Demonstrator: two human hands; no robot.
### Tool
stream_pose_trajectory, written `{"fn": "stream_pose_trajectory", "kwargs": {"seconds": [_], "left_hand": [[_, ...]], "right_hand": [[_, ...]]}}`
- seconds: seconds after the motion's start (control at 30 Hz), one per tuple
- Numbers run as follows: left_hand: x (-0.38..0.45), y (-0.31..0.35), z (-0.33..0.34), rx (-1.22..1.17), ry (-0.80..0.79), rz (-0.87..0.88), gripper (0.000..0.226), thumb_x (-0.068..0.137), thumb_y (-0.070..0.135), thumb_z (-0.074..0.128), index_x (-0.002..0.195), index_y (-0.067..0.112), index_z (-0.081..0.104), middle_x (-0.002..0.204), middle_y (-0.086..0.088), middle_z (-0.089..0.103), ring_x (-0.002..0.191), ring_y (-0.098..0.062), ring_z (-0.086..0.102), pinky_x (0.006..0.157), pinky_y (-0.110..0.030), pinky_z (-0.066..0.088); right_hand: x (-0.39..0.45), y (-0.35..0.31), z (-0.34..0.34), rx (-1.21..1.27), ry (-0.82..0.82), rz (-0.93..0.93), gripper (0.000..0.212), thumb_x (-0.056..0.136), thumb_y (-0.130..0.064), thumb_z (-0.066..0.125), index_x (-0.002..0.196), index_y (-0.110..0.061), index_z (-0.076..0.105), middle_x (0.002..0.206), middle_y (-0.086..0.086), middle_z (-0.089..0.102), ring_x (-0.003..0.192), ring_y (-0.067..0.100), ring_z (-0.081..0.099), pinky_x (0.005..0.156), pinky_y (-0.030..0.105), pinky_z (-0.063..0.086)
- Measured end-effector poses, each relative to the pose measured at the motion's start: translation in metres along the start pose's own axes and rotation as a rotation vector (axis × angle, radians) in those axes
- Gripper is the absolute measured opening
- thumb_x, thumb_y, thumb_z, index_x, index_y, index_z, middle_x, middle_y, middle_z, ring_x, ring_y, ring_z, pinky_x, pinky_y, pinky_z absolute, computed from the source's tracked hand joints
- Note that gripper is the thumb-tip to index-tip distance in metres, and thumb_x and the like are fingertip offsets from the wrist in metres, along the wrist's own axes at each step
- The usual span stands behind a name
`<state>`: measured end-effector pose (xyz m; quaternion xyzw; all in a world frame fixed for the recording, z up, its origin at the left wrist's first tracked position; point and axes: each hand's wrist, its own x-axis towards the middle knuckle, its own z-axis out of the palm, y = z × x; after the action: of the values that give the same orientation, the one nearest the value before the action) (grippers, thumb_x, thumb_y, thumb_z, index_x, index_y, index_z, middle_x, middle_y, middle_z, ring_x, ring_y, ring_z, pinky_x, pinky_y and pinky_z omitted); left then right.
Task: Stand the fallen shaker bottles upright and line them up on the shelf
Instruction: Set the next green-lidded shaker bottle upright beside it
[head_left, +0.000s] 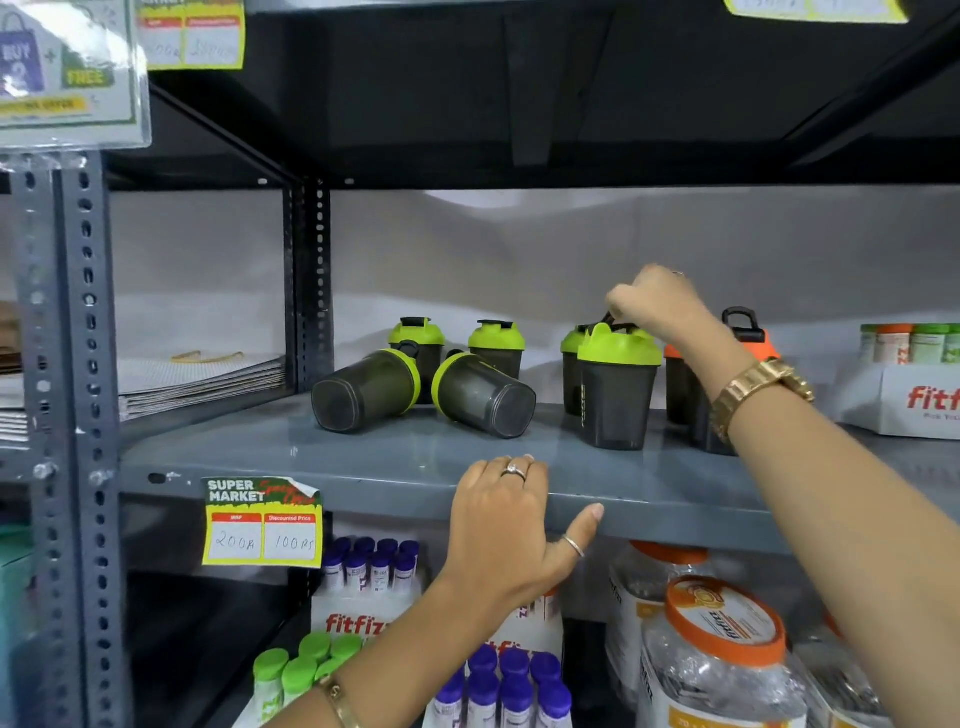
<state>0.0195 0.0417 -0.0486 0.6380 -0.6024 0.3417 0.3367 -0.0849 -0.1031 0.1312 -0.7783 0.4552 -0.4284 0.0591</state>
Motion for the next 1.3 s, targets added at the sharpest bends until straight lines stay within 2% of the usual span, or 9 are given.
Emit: {"fn": "stream_pose_trajectory", "kwargs": {"seconds": [0.07, 0.13, 0.27, 0.57, 0.73, 0.97, 1.07, 1.13, 1.3], "left_hand": [[0.0, 0.0, 0.001, 0.005, 0.005, 0.0, 0.057, 0.081, 0.057, 0.036, 0.081, 0.01, 0.067, 0.076, -0.004, 0.07, 0.072, -0.022, 0.064, 0.068, -0.031, 0.046], [0.0, -0.001, 0.002, 0.008, 0.013, 0.004, 0.057, 0.081, 0.057, 0.036, 0.081, 0.01, 0.067, 0.076, -0.004, 0.07, 0.072, -0.022, 0.064, 0.068, -0.032, 0.044], [0.0, -0.001, 0.003, 0.017, 0.014, 0.012, 0.057, 0.081, 0.057, 0.036, 0.081, 0.01, 0.067, 0.076, -0.003, 0.07, 0.072, -0.022, 0.064, 0.069, -0.031, 0.043], [0.0, -0.001, 0.004, 0.015, 0.01, 0.011, 0.058, 0.083, 0.057, 0.036, 0.083, 0.008, 0.067, 0.076, -0.005, 0.069, 0.072, -0.023, 0.063, 0.07, -0.03, 0.036], [-0.001, 0.001, 0.002, 0.021, -0.012, 0.0, 0.058, 0.083, 0.058, 0.034, 0.082, 0.01, 0.067, 0.077, -0.004, 0.07, 0.072, -0.023, 0.063, 0.068, -0.032, 0.046], [-0.001, 0.001, 0.001, 0.031, -0.018, 0.004, 0.058, 0.083, 0.057, 0.034, 0.082, 0.009, 0.066, 0.076, -0.005, 0.069, 0.071, -0.024, 0.063, 0.068, -0.032, 0.047], [0.0, 0.001, 0.001, 0.04, -0.021, 0.013, 0.057, 0.082, 0.056, 0.035, 0.081, 0.008, 0.065, 0.075, -0.005, 0.068, 0.07, -0.025, 0.062, 0.067, -0.032, 0.045], [0.0, -0.001, 0.0, 0.035, -0.024, 0.024, 0.056, 0.082, 0.056, 0.035, 0.08, 0.008, 0.064, 0.074, -0.005, 0.068, 0.069, -0.025, 0.061, 0.066, -0.033, 0.045], [-0.001, -0.007, -0.003, 0.055, -0.051, 0.056, 0.054, 0.083, 0.053, 0.036, 0.082, 0.007, 0.062, 0.076, -0.007, 0.067, 0.072, -0.028, 0.061, 0.068, -0.036, 0.044]], "right_hand": [[-0.004, -0.001, 0.013, -0.03, 0.091, 0.069, 0.054, 0.078, -0.044, 0.056, 0.111, -0.002, 0.054, 0.121, 0.023, 0.055, 0.119, 0.038, 0.045, 0.087, 0.04, 0.043], [-0.009, -0.001, 0.022, -0.224, 0.053, 0.047, 0.081, 0.078, -0.063, 0.054, 0.127, 0.001, 0.046, 0.134, 0.021, 0.049, 0.127, 0.037, 0.038, 0.099, 0.043, 0.036], [-0.008, 0.001, 0.021, -0.411, -0.006, -0.067, 0.066, 0.079, -0.06, 0.056, 0.107, -0.001, 0.06, 0.117, 0.019, 0.062, 0.114, 0.033, 0.05, 0.095, 0.037, 0.035], [-0.001, 0.009, 0.0, -0.08, -0.239, 0.012, 0.02, 0.079, -0.017, 0.069, 0.092, -0.006, 0.059, 0.099, 0.013, 0.058, 0.09, 0.025, 0.048, 0.073, 0.028, 0.036], [0.005, 0.019, 0.0, 0.041, -0.301, 0.007, 0.037, 0.082, -0.006, 0.065, 0.118, 0.001, 0.057, 0.126, 0.019, 0.058, 0.106, 0.029, 0.051, 0.082, 0.03, 0.035], [0.008, 0.026, 0.009, 0.225, -0.279, 0.059, 0.047, 0.081, 0.002, 0.061, 0.126, -0.005, 0.052, 0.13, 0.014, 0.054, 0.124, 0.028, 0.046, 0.101, 0.035, 0.036], [0.001, 0.025, 0.017, 0.47, -0.169, 0.098, 0.068, 0.084, -0.007, 0.063, 0.144, -0.011, 0.031, 0.147, 0.01, 0.04, 0.138, 0.025, 0.035, 0.112, 0.034, 0.027], [-0.009, 0.024, 0.021, 0.513, 0.061, 0.028, 0.063, 0.084, -0.016, 0.063, 0.14, -0.012, 0.035, 0.147, 0.01, 0.042, 0.135, 0.024, 0.039, 0.109, 0.033, 0.03], [-0.036, 0.018, 0.028, 0.229, 0.525, -0.452, 0.027, 0.078, -0.002, 0.05, 0.102, -0.001, 0.061, 0.102, 0.016, 0.066, 0.094, 0.029, 0.061, 0.078, 0.025, 0.041]]}}
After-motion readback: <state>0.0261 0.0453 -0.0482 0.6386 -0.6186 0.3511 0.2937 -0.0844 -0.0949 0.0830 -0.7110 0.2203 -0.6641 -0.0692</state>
